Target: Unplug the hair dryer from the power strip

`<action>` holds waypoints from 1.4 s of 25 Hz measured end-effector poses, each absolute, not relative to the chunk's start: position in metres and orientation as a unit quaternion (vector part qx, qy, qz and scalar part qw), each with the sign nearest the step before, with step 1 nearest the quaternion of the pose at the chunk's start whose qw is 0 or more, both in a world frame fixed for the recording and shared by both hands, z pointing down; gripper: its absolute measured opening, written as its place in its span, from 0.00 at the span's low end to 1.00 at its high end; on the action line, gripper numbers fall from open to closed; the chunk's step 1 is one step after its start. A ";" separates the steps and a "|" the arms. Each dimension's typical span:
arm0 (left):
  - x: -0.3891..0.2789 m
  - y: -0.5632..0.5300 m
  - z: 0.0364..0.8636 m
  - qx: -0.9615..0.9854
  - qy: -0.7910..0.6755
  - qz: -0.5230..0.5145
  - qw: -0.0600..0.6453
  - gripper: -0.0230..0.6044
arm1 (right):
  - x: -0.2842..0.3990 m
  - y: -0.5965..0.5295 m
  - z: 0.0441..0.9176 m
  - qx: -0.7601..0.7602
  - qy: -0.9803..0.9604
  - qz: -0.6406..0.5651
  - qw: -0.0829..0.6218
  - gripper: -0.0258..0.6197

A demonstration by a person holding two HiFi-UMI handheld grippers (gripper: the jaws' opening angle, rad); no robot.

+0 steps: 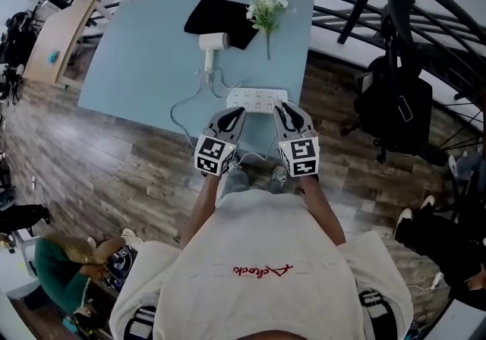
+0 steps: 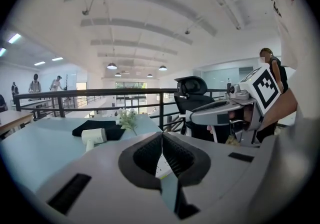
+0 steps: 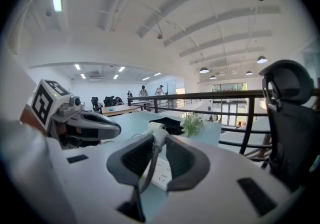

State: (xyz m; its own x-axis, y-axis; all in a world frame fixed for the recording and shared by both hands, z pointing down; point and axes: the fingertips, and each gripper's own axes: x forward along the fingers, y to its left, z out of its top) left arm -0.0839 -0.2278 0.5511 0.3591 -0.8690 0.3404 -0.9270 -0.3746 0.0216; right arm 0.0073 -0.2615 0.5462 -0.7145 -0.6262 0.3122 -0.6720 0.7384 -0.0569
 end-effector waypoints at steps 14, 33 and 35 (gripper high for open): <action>-0.102 -0.181 0.529 0.832 -0.538 0.099 0.088 0.05 | -0.003 -0.214 0.522 0.383 -0.914 0.066 0.122 0.18; -0.129 -0.051 0.511 0.869 -0.486 0.069 0.070 0.05 | -0.012 -0.073 0.495 0.460 -0.881 0.050 0.101 0.18; -0.127 -0.037 0.511 0.870 -0.482 0.069 0.070 0.05 | -0.010 -0.058 0.494 0.463 -0.879 0.050 0.100 0.18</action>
State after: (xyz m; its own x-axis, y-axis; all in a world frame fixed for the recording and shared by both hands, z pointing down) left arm -0.1268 -0.0367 0.5109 0.5249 -0.8303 0.1876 -0.8495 -0.5247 0.0545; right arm -0.0097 -0.0580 0.4941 -0.5504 -0.8046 0.2229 -0.8248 0.5654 0.0043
